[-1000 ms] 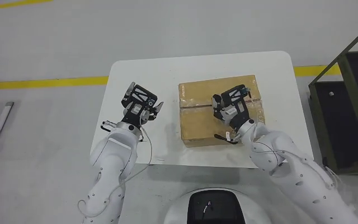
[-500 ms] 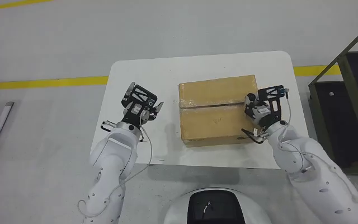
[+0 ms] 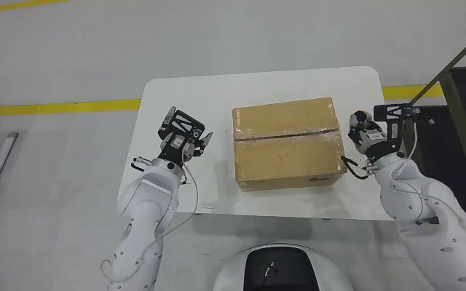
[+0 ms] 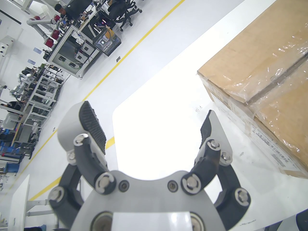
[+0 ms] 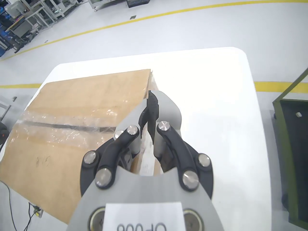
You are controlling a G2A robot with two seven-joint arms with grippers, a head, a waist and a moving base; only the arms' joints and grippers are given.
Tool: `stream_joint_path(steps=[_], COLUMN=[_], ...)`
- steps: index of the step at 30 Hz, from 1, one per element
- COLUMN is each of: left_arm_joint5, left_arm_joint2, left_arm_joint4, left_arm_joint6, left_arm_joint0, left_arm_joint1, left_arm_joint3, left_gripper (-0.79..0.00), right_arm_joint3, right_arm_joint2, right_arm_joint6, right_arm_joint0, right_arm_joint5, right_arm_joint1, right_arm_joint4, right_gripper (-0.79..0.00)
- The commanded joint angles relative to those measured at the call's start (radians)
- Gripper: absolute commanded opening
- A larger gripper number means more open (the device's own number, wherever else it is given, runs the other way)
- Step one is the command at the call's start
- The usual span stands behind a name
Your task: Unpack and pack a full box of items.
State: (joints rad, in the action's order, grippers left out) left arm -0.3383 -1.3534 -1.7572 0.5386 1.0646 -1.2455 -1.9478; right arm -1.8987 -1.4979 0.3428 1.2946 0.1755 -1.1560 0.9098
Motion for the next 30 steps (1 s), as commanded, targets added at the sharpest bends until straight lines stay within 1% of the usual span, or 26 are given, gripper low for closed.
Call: stream_joint_path(steps=[1, 4, 7, 12, 18, 23, 25, 26, 27, 28, 30], left_arm_joint5=[0.0, 0.0, 0.0, 0.0, 0.0, 0.0, 0.007, 0.019, 0.024, 0.027, 0.029], left_arm_joint2=[0.0, 0.0, 0.0, 0.0, 0.0, 0.0, -0.005, -0.011, -0.014, -0.02, -0.029], left_arm_joint4=[0.0, 0.0, 0.0, 0.0, 0.0, 0.0, -0.005, 0.009, 0.017, 0.017, 0.021], left_arm_joint6=[0.0, 0.0, 0.0, 0.0, 0.0, 0.0, -0.029, -0.044, -0.047, -0.055, -0.076], left_arm_joint0=[0.0, 0.0, 0.0, 0.0, 0.0, 0.0, 0.009, 0.016, 0.02, 0.023, 0.035], left_arm_joint1=[0.0, 0.0, 0.0, 0.0, 0.0, 0.0, 0.001, 0.001, 0.0, 0.001, 0.002], left_arm_joint3=[0.0, 0.0, 0.0, 0.0, 0.0, 0.0, -0.003, -0.003, -0.004, -0.014, -0.035], left_gripper=[0.0, 0.0, 0.0, 0.0, 0.0, 0.0, 0.0, -0.428, -0.566, -0.785, -0.785], right_arm_joint3=[-0.011, -0.005, 0.005, 0.019, 0.034, 0.038, 0.03, 0.02, 0.015, 0.0, -0.039], right_arm_joint2=[-0.042, -0.094, -0.102, -0.039, 0.092, 0.159, 0.16, 0.149, 0.142, 0.126, 0.085], right_arm_joint6=[-0.013, -0.029, -0.032, -0.052, -0.061, -0.063, -0.064, -0.066, -0.064, -0.057, -0.031], right_arm_joint0=[0.024, 0.077, 0.117, 0.157, 0.126, 0.086, 0.076, 0.074, 0.074, 0.076, 0.089], right_arm_joint5=[0.005, 0.001, -0.022, -0.098, -0.177, -0.18, -0.173, -0.17, -0.17, -0.172, -0.183], right_arm_joint1=[0.002, 0.003, 0.003, -0.004, -0.016, -0.025, -0.026, -0.026, -0.025, -0.023, -0.018], right_arm_joint4=[-0.004, -0.031, -0.038, -0.067, -0.057, -0.031, -0.029, -0.025, -0.023, -0.023, -0.01], right_gripper=[-0.785, -0.785, -0.785, -0.785, -0.785, -0.785, -0.785, -0.785, -0.785, -0.785, -0.785])
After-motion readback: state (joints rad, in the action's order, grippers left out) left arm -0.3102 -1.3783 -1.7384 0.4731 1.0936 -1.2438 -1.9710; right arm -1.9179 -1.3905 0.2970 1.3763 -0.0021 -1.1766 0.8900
